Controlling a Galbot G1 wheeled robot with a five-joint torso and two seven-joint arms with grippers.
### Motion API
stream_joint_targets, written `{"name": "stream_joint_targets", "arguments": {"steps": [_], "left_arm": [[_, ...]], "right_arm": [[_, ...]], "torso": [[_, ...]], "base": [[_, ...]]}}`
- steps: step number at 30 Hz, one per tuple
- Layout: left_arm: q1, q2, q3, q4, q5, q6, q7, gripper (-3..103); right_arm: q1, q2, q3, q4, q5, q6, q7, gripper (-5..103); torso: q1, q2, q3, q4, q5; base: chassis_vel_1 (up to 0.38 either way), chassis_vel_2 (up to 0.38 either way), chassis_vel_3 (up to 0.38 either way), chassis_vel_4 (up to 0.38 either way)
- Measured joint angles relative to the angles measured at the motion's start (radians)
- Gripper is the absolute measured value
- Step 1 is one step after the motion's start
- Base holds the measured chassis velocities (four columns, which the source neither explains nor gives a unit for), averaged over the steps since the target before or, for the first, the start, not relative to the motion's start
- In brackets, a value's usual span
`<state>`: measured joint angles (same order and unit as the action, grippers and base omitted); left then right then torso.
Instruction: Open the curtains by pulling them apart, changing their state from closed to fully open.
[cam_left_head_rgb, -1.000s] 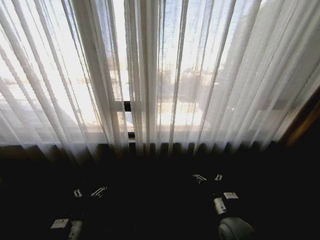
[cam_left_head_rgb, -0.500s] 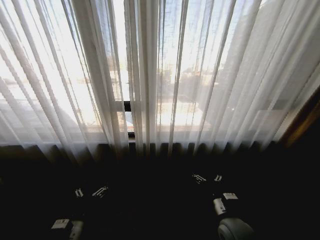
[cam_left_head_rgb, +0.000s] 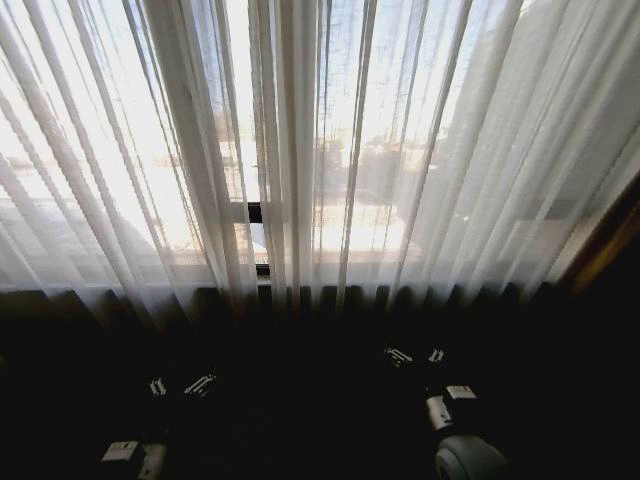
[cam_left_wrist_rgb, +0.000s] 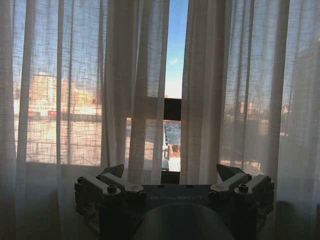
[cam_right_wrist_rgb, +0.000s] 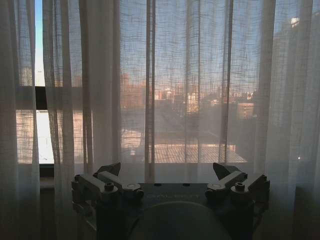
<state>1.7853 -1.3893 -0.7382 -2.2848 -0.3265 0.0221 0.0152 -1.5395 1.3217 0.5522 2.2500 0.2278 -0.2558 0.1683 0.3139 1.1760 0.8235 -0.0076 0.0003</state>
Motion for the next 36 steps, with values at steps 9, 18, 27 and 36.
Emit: {"name": "stream_joint_targets", "arguments": {"steps": [9, 18, 27, 36], "left_arm": [[0.009, -0.005, 0.004, -0.005, 0.004, -0.009, 0.004, 100], [0.037, -0.013, 0.002, -0.005, 0.006, -0.039, 0.02, 100], [0.052, -0.02, 0.001, -0.008, 0.007, -0.055, 0.025, 100], [0.054, -0.024, 0.002, -0.007, 0.008, -0.063, 0.026, 100]], "right_arm": [[-0.004, 0.0, 0.0, 0.0, -0.001, 0.015, -0.002, 100], [-0.008, 0.001, -0.004, 0.0, -0.002, 0.024, -0.012, 100], [-0.009, 0.005, -0.02, 0.0, -0.007, 0.025, -0.019, 100], [-0.013, 0.009, -0.033, -0.003, -0.029, 0.027, -0.023, 100]], "torso": [[0.0, 0.0, 0.0, -0.0001, 0.0001], [0.0, 0.0, 0.0, 0.0, 0.0004], [0.0, 0.0, 0.0, 0.0, 0.0001], [0.0, 0.0, 0.0, -0.0001, 0.0002]], "base": [[-0.013, 0.071, 0.018, -0.069], [-0.066, 0.302, 0.074, -0.331], [-0.152, 0.426, 0.156, -0.45], [-0.259, 0.466, 0.26, -0.457]]}}
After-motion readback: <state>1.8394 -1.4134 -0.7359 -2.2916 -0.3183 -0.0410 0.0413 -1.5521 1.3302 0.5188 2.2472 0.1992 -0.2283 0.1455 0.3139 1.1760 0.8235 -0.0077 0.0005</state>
